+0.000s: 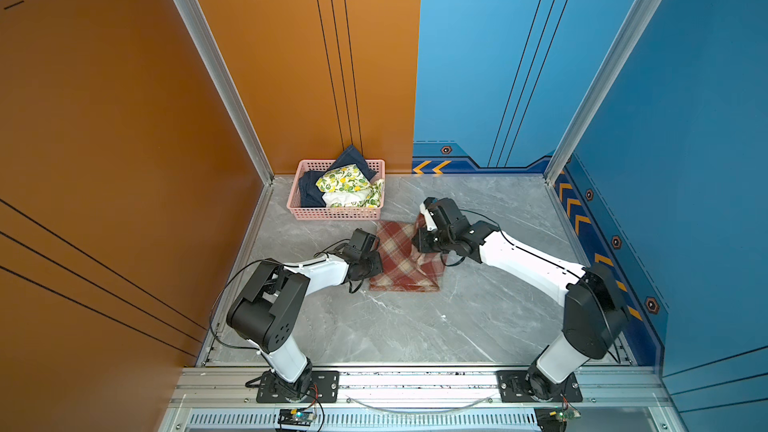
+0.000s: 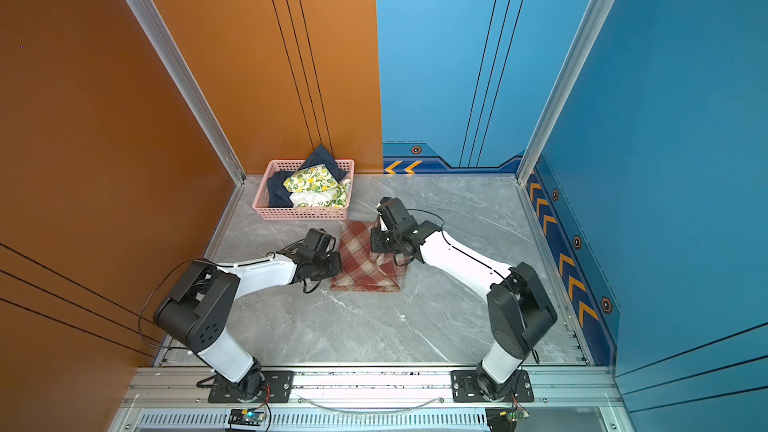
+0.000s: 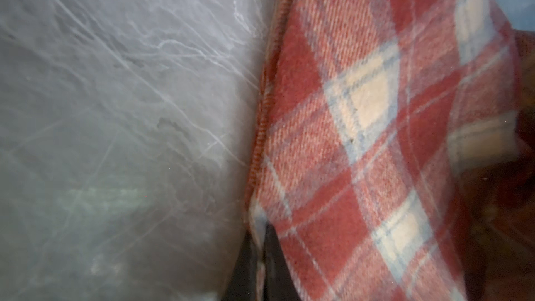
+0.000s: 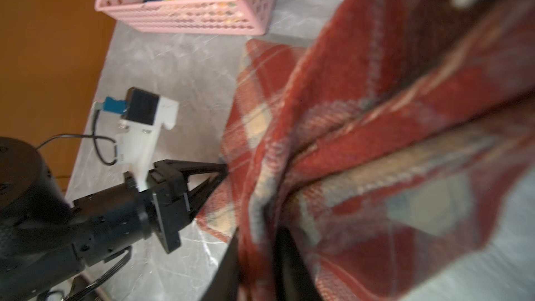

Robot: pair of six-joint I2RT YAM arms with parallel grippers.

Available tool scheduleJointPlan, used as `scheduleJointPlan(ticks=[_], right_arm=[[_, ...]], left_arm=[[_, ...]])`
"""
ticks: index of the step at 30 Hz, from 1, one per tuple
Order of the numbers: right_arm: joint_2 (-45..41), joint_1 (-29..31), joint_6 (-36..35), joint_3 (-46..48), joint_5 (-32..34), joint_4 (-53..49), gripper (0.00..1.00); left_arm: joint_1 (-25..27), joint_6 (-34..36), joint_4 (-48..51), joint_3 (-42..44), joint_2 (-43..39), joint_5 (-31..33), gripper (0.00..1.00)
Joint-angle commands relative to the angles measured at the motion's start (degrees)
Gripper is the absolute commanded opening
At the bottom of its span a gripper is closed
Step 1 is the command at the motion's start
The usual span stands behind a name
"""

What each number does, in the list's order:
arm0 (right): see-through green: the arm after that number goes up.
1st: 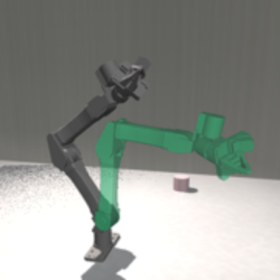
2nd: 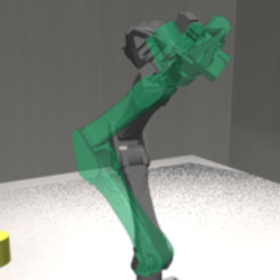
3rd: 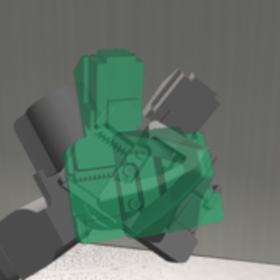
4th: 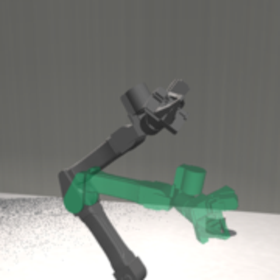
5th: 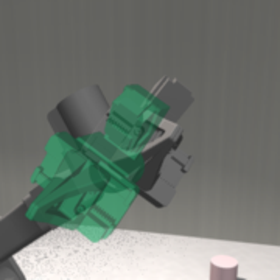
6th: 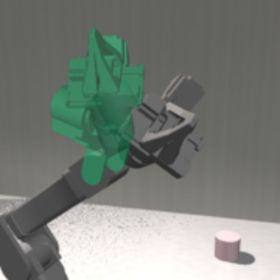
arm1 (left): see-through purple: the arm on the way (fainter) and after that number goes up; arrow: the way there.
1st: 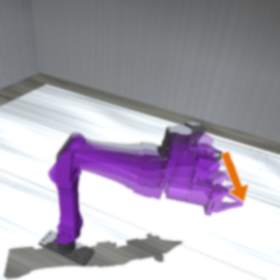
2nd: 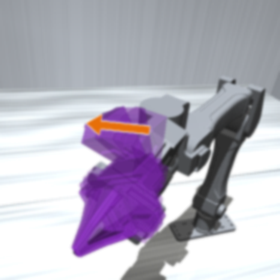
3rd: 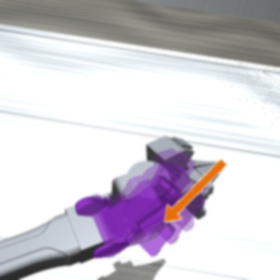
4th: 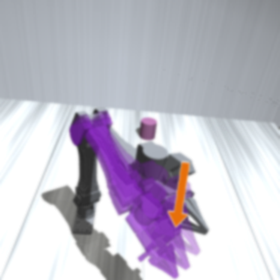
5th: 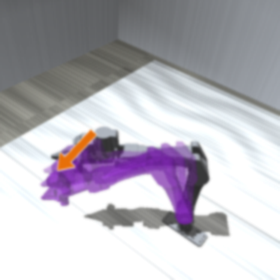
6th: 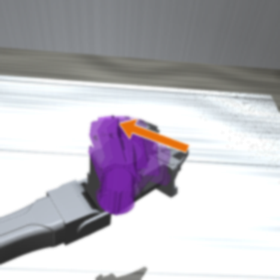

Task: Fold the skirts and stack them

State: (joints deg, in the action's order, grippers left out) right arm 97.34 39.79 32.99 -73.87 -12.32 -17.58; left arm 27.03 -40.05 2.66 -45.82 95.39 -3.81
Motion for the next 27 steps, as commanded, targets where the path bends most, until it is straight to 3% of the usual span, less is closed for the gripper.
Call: scheduleJointPlan(ticks=[1, 2, 4, 14, 18, 22, 27], right_arm=[[-0.49, 0.02, 3.97, -2.99, -6.95, 7.58, 0.65], [-1.59, -0.31, 3.68, -2.56, -5.12, 6.72, 0.75], [-4.01, -1.94, 3.42, -0.95, -2.27, 5.04, 0.81], [-11.82, -6.19, 0.18, 7.27, 14.45, -6.96, 0.83], [-11.01, -5.45, -1.62, 7.57, 18.33, -9.49, 0.83], [-7.94, -3.84, -3.74, 6.16, 21.24, -11.54, 0.82], [-2.07, -0.75, -5.45, 2.48, 22.36, -11.98, 0.78]], left_arm=[[1.12, -0.64, 8.86, 4.02, 3.08, -3.01, 0.04], [1.22, -0.73, 8.66, 4.16, 3.08, -3.13, 0.04], [1.43, -0.9, 8.68, 4.25, 3.11, -3.48, 0.04], [7.78, -1.87, 5.08, 1.11, 6.27, -7.25, 0.04], [11.25, -1.53, 4.73, -1.22, 7.39, -9.88, 0.13], [10.0, -1.35, 7.53, 0.01, 3.35, -8.59, 0.2], [4.38, -1.96, 7.56, 3.71, -2.07, -7.97, 0.27]])
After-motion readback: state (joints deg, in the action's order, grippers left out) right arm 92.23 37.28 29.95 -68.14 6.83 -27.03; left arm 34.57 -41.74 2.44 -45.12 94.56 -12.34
